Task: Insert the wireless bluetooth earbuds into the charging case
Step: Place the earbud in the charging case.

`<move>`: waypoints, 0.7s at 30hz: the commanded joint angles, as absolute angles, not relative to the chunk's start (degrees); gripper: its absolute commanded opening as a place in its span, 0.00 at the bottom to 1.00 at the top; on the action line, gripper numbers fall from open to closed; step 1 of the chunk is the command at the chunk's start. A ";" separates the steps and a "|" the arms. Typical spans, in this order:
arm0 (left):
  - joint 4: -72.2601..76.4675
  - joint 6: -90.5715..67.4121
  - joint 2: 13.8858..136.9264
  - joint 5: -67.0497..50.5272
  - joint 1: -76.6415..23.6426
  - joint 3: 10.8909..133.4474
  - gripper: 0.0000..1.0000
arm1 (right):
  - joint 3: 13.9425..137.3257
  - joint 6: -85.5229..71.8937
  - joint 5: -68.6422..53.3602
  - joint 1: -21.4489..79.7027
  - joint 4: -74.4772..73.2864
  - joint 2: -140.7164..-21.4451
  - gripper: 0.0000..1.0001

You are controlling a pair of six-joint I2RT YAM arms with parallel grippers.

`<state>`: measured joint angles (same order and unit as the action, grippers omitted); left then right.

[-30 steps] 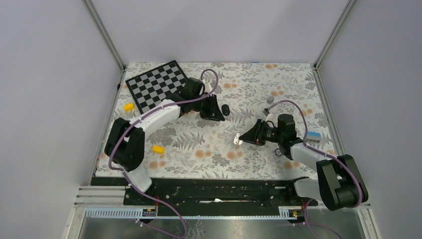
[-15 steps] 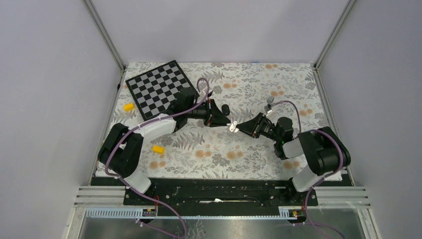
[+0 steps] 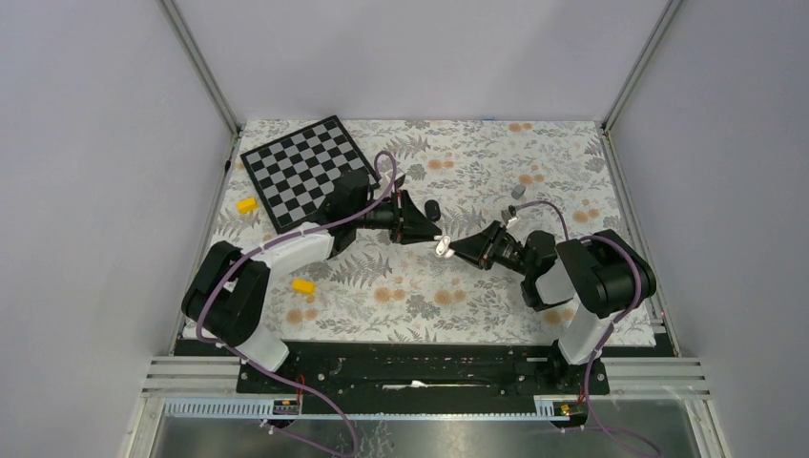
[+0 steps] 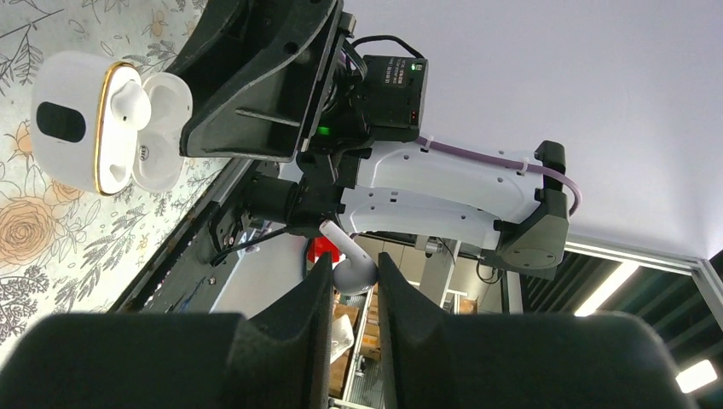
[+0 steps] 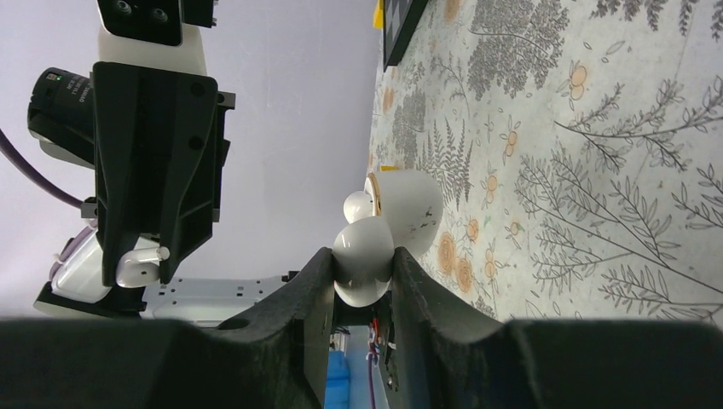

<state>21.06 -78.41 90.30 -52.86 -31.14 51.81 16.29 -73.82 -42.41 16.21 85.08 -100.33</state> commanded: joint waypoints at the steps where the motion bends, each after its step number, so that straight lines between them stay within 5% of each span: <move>1: 19.71 -77.22 88.03 -53.54 -31.01 51.08 0.06 | 14.94 -70.57 -41.52 16.61 92.19 -98.23 0.00; 21: 19.70 -77.35 93.71 -52.89 -33.24 47.57 0.07 | 10.89 -58.27 -39.69 17.23 80.69 -94.14 0.00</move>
